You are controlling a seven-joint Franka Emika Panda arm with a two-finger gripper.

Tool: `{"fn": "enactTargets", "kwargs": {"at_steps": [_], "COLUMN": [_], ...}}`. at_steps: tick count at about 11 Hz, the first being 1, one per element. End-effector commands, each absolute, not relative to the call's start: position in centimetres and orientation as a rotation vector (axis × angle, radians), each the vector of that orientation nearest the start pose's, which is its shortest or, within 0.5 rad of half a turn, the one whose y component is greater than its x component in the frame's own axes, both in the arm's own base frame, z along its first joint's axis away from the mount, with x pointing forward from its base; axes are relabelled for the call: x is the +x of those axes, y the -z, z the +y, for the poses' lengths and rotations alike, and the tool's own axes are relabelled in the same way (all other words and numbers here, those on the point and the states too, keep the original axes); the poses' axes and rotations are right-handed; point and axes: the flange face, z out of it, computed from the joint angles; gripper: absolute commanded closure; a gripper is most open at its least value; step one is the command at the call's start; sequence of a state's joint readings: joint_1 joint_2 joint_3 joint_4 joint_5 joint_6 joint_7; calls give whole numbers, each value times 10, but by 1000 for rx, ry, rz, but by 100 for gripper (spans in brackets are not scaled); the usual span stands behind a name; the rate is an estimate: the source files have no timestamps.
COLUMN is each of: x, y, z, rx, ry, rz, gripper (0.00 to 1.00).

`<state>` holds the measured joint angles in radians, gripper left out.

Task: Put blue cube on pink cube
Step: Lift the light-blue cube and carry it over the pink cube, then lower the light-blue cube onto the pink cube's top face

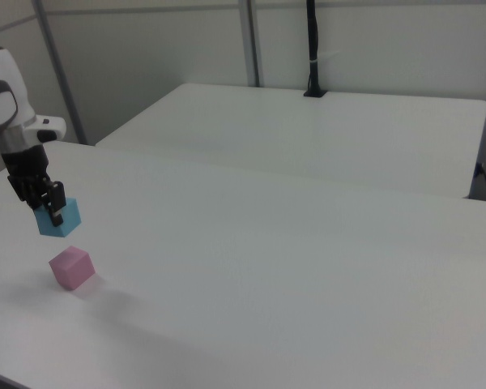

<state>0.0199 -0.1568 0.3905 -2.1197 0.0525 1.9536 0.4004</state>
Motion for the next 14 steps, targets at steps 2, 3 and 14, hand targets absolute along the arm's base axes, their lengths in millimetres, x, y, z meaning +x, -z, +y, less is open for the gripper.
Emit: {"fn": "enactTargets", "kwargs": {"at_steps": [2, 3, 14], "x": [451, 450, 458], "y": [-444, -438, -400], "z": [220, 220, 224], "rx": [-3136, -3138, -3135], "ry": [27, 14, -51], "rz": [9, 7, -8], "gripper": [76, 76, 55]}}
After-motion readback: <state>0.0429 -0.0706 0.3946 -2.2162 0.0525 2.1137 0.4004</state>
